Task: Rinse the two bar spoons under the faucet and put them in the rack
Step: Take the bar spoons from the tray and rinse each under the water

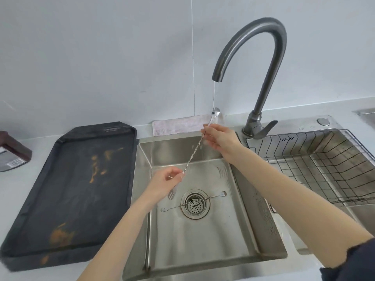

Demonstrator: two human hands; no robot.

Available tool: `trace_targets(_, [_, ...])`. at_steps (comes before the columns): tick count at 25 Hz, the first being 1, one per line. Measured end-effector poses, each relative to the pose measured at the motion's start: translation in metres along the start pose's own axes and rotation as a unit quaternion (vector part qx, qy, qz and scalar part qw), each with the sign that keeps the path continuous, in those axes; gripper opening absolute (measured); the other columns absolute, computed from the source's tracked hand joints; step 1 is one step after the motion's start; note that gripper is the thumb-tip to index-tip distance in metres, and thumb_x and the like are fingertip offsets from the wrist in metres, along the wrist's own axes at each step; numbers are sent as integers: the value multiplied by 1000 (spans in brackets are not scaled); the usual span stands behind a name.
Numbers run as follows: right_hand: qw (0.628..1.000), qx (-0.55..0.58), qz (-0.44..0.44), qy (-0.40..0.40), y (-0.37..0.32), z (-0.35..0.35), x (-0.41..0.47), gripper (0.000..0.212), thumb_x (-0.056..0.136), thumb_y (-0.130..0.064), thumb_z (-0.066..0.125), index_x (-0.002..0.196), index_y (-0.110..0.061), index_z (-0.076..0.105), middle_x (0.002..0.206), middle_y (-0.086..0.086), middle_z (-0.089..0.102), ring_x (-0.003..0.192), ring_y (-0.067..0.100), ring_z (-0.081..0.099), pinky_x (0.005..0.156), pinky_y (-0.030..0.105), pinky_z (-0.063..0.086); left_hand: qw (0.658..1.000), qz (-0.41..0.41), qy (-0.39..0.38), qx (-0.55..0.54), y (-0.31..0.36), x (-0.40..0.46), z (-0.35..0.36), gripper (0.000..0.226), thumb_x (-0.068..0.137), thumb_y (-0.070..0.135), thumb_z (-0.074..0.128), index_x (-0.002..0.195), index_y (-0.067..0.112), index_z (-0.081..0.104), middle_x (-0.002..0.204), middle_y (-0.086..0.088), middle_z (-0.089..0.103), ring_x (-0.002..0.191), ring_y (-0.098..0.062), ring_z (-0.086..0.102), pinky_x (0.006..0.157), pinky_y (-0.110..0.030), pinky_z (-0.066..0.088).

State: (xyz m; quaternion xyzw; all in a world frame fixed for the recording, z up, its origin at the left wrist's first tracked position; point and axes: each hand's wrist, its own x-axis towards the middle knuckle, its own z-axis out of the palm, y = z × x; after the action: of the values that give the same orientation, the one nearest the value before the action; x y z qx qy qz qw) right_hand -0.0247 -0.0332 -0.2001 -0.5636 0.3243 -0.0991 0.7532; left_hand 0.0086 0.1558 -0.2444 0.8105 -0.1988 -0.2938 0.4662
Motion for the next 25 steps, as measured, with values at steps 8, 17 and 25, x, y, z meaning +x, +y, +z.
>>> trace_targets(8, [1000, -10, -17, -11, -22, -13, 39, 24, 90, -13, 58, 67, -20, 59, 70, -9, 65, 63, 1, 60, 56, 13, 43, 999, -28, 1, -39, -2, 22, 14, 26, 90, 10, 50, 76, 29, 61, 78, -9, 56, 40, 3, 49, 45, -7, 39])
trace_targets(17, [999, -25, -36, -1, -24, -17, 47, 21, 88, -10, 60, 70, -21, 56, 76, -7, 63, 68, 1, 61, 58, 15, 44, 995, -56, 43, -77, 1, 31, 29, 14, 84, 19, 60, 73, 25, 66, 66, 3, 55, 47, -6, 45, 43, -8, 37])
trace_targets(25, [997, -55, -55, 3, -36, -19, 46, 23, 97, -30, 43, 93, -15, 60, 67, -6, 55, 57, 5, 49, 60, 17, 42, 996, -46, 16, -70, 3, 29, 35, 21, 90, 15, 51, 82, 25, 67, 66, 2, 56, 58, -7, 48, 48, -15, 38])
